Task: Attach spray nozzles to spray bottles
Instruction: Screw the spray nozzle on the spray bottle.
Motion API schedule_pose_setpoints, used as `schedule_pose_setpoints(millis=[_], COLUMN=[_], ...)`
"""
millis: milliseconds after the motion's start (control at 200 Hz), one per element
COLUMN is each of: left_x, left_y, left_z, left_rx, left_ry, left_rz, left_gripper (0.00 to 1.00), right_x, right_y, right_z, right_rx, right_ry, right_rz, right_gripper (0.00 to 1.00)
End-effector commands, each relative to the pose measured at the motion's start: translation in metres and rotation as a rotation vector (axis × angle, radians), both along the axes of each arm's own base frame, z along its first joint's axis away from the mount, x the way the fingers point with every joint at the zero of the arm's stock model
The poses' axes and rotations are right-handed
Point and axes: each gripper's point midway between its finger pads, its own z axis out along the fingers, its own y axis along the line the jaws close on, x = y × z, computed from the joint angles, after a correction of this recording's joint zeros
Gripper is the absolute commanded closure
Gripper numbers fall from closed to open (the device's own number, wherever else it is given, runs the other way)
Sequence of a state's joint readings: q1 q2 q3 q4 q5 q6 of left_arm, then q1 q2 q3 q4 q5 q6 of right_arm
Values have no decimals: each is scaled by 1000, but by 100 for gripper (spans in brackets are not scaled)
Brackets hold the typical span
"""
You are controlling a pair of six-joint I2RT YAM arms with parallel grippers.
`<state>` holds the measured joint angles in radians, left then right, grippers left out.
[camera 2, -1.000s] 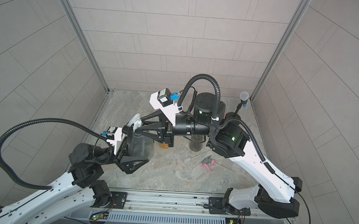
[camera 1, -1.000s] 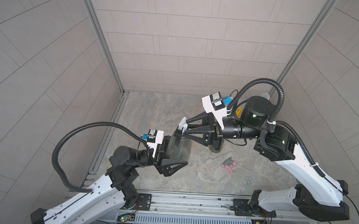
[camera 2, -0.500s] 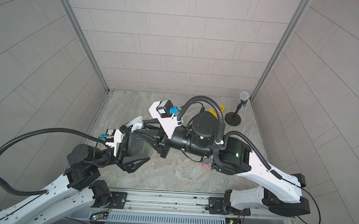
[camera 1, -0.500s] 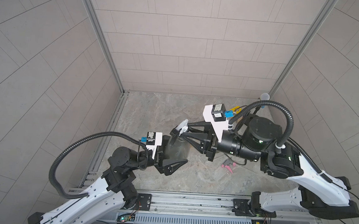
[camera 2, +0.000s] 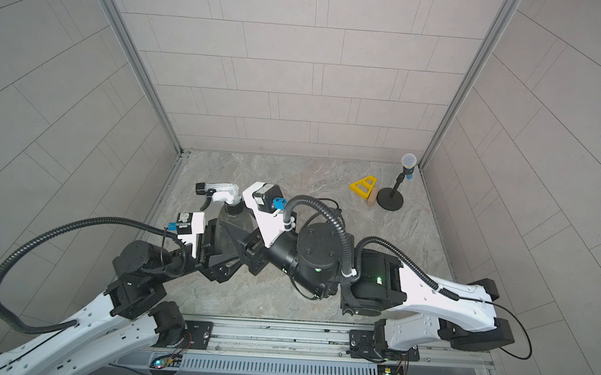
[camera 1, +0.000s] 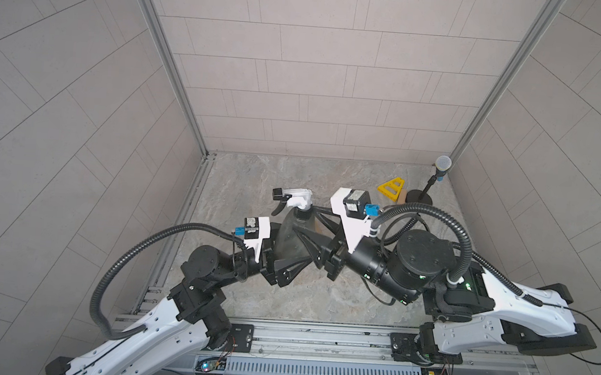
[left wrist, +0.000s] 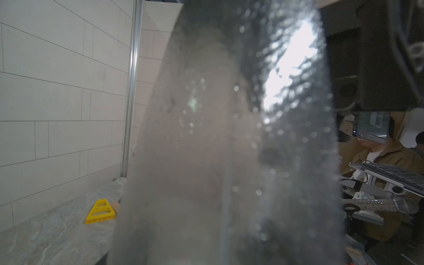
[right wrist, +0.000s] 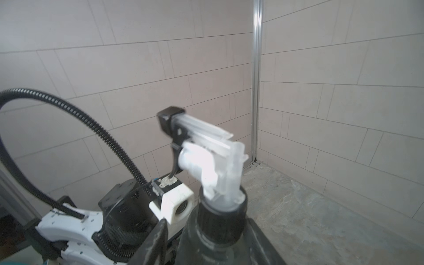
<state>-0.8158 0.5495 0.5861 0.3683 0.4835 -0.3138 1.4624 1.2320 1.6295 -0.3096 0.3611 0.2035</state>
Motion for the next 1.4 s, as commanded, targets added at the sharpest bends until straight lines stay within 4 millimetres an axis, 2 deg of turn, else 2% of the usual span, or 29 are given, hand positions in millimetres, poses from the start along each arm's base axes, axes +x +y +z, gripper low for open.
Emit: schedule_pose_setpoints(millis=[0, 70, 145, 225, 290, 465, 625, 755, 826, 926, 1046, 1396], left_x=[4, 0, -4, -9, -14, -16, -16, -15, -14, -15, -15, -11], left_y=[8, 7, 5, 2, 0, -1, -2, -4, -4, -3, -3, -4], left_z=[19, 20, 20, 21, 21, 19, 19, 17, 17, 16, 17, 16], left_rx=[-63, -66, -61, -58, -55, -54, -55, -54, -57, -58, -59, -56], left_ry=[-13, -18, -21, -23, -28, -20, -21, -17, -14, -12, -12, -4], left_rz=[38, 16, -11, -52, -82, -102, -106, -111, -108, -107, -107, -91], left_gripper=[100, 100, 100, 100, 100, 100, 100, 100, 100, 100, 100, 100], right_x=[-23, -20, -2, 6, 5, 8, 15, 16, 15, 15, 15, 10], right_y=[-22, -35, -43, -35, -23, -7, -3, -1, -2, -5, -9, 1], right_z=[10, 16, 22, 26, 28, 28, 17, 15, 16, 18, 20, 15], right_rx=[-22, 17, 63, 73, 59, 43, 17, 23, 27, 40, 55, 25], right_ry=[-75, -56, 25, 82, 101, 101, 100, 101, 96, 92, 90, 92], right_rz=[139, 206, 277, 402, 501, 559, 523, 511, 506, 489, 475, 466], right_gripper=[38, 34, 33, 31, 30, 32, 38, 48, 48, 42, 43, 67])
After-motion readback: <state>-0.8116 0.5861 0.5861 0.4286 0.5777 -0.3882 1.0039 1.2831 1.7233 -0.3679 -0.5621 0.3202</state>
